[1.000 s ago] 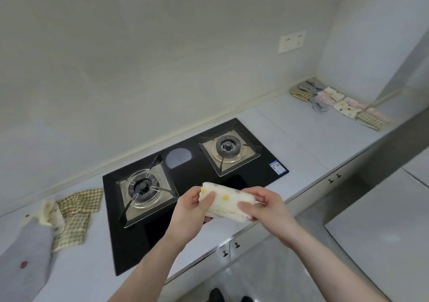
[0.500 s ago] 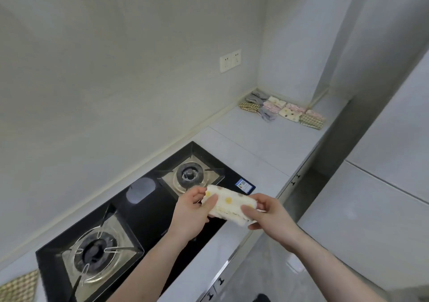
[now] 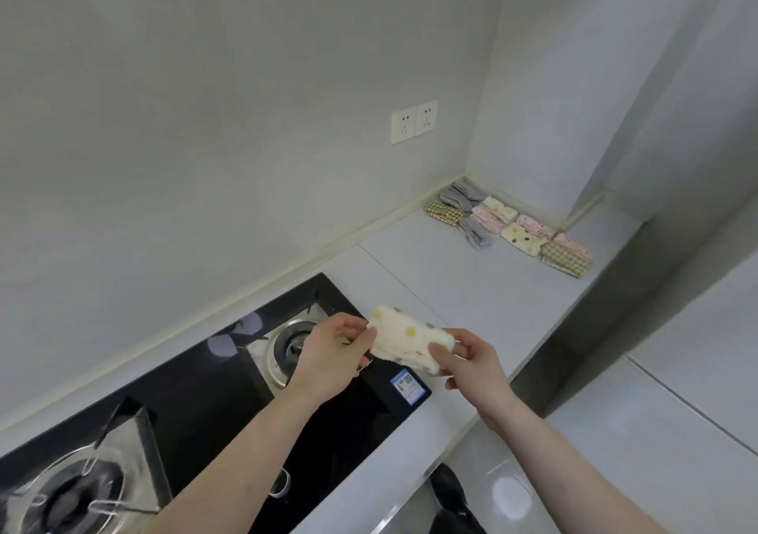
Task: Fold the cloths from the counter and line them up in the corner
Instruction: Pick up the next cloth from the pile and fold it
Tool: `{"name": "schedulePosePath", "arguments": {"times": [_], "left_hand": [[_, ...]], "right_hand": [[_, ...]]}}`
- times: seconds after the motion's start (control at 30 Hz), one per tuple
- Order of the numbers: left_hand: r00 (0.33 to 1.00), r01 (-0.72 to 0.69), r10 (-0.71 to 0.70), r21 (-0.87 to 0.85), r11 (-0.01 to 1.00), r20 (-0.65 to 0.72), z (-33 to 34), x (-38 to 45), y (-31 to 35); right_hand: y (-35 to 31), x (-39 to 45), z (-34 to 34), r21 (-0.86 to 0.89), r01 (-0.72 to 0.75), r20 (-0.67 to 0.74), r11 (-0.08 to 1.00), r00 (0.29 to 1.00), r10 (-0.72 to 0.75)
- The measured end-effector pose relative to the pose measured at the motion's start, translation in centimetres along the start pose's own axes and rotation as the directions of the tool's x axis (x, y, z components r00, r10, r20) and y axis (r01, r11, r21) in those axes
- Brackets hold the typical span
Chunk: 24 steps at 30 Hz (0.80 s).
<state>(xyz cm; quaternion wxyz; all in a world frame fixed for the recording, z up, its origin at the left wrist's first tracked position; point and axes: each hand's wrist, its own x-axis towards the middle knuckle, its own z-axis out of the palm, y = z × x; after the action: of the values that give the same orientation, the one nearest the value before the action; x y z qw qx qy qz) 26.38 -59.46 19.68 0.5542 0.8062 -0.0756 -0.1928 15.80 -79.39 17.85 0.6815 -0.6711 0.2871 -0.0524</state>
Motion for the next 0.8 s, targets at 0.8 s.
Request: {"name": "schedulePosePath", "arguments": {"times": [0.8], "left_hand": [[0.985,0.156,-0.170,0.234,0.960,0.040,15.6,17.6,6.0]], "right_hand": [[2.4,36.9,-22.0,0.345,-0.364,-0.315,0.865,0.823,0.473]]}}
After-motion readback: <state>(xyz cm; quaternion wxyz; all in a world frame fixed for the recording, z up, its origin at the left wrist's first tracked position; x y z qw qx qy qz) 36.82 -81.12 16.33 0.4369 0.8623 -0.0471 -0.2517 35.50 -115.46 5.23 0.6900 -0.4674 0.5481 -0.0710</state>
